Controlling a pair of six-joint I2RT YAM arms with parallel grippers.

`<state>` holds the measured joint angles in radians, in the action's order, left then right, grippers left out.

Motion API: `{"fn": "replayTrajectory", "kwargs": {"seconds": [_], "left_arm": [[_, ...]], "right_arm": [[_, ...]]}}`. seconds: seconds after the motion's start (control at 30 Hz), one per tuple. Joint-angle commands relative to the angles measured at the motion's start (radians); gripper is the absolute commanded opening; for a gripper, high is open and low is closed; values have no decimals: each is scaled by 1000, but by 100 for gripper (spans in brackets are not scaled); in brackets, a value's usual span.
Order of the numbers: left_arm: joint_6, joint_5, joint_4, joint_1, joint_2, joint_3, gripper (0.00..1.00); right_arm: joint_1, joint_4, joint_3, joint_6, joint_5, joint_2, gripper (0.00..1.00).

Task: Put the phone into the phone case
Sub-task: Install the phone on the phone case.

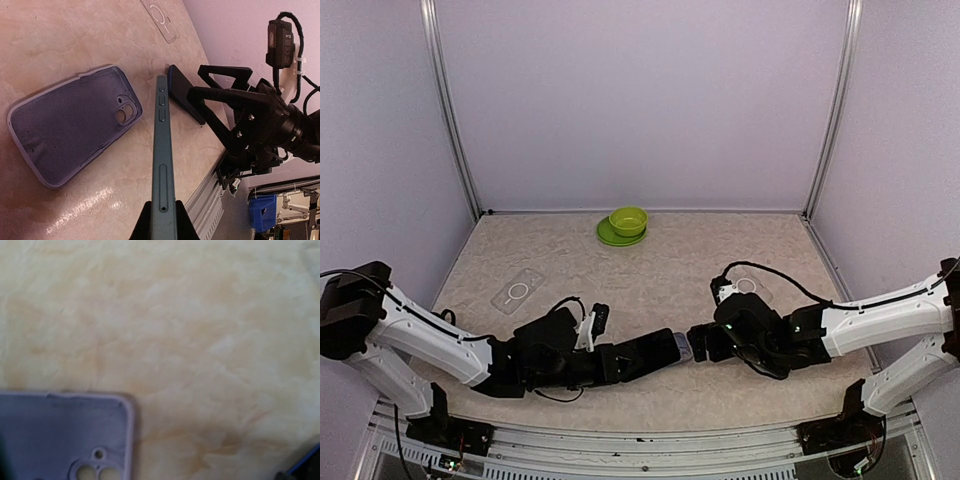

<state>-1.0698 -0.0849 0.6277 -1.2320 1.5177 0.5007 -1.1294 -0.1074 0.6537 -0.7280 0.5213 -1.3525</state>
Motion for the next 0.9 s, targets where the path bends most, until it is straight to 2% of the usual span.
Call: {"fn": "replayTrajectory", "kwargs": {"seconds": [0.0,0.2,0.5,0.87], "left_arm": [[1,44,27,16,24,49,0],[2,58,26,44,42,54,0],[-3,197,73,108,112,77,0],[-3,300,74,155,172,124,0]], "right_arm": [[6,91,-24,73,-105,17,100],[27,150,-48,103,-186,32,100],[71,157,-68,91,-237,25,100],[103,172,-87,85,-281,8,100]]}}
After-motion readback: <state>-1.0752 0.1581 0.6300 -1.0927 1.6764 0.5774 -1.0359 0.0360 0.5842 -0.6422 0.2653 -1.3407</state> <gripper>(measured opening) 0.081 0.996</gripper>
